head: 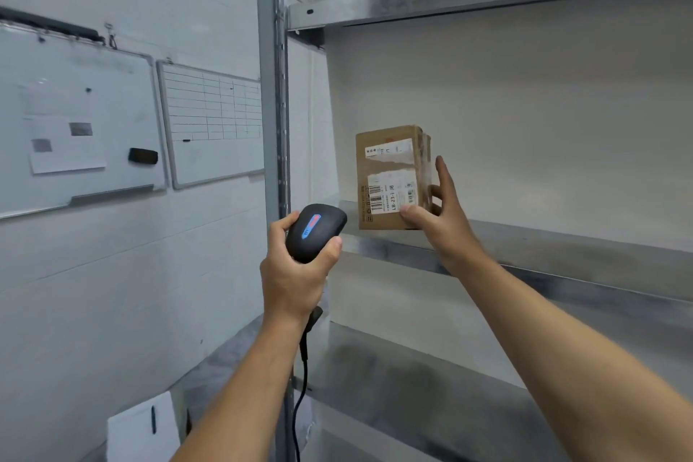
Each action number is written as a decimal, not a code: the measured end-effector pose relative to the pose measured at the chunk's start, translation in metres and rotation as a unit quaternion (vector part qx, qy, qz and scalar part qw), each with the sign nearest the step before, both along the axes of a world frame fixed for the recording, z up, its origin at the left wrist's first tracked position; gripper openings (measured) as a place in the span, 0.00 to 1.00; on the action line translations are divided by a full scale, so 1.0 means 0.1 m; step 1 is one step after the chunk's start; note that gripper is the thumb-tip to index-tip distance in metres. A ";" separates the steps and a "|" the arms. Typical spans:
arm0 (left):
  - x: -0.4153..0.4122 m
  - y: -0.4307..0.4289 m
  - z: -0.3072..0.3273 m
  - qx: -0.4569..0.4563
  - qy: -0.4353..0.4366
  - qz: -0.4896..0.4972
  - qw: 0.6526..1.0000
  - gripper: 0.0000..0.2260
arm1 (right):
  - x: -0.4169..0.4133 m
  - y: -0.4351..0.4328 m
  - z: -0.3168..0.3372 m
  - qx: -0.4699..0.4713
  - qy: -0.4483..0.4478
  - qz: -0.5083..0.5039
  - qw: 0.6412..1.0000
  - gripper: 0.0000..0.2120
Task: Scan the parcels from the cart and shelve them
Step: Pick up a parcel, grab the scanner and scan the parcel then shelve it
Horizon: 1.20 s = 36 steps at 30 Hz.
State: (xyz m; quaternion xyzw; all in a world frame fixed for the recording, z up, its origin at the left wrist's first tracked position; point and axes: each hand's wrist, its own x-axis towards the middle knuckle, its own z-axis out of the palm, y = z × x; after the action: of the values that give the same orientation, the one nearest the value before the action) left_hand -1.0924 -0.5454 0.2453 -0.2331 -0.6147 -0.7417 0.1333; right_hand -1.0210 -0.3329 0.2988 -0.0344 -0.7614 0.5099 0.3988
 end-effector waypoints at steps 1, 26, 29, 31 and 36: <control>-0.04 -0.01 -0.01 -0.001 -0.002 0.000 1.000 0.25 | -0.06 0.01 -0.01 0.000 -0.001 -0.003 1.000 0.49; -1.58 0.06 0.02 -0.025 0.052 -0.101 0.993 0.31 | -1.29 0.08 -0.01 0.050 -0.161 -0.112 0.979 0.52; -1.64 0.06 0.04 -0.021 0.058 -0.109 0.992 0.31 | -1.35 0.04 0.01 0.032 -0.161 -0.144 0.976 0.52; -1.68 0.06 0.03 -0.018 0.064 -0.113 0.991 0.33 | -1.40 0.01 0.01 0.025 -0.157 -0.165 0.974 0.50; -1.74 0.05 0.01 -0.014 0.080 -0.127 0.988 0.31 | -1.49 -0.11 0.03 0.036 -0.141 -0.197 0.970 0.52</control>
State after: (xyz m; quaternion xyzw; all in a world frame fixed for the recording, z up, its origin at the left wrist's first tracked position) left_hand -1.2665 -0.5400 0.2459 -0.3701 -0.5777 -0.7227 0.0832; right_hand -1.1698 -0.3435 0.3021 -0.2409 -0.8060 0.3840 0.3806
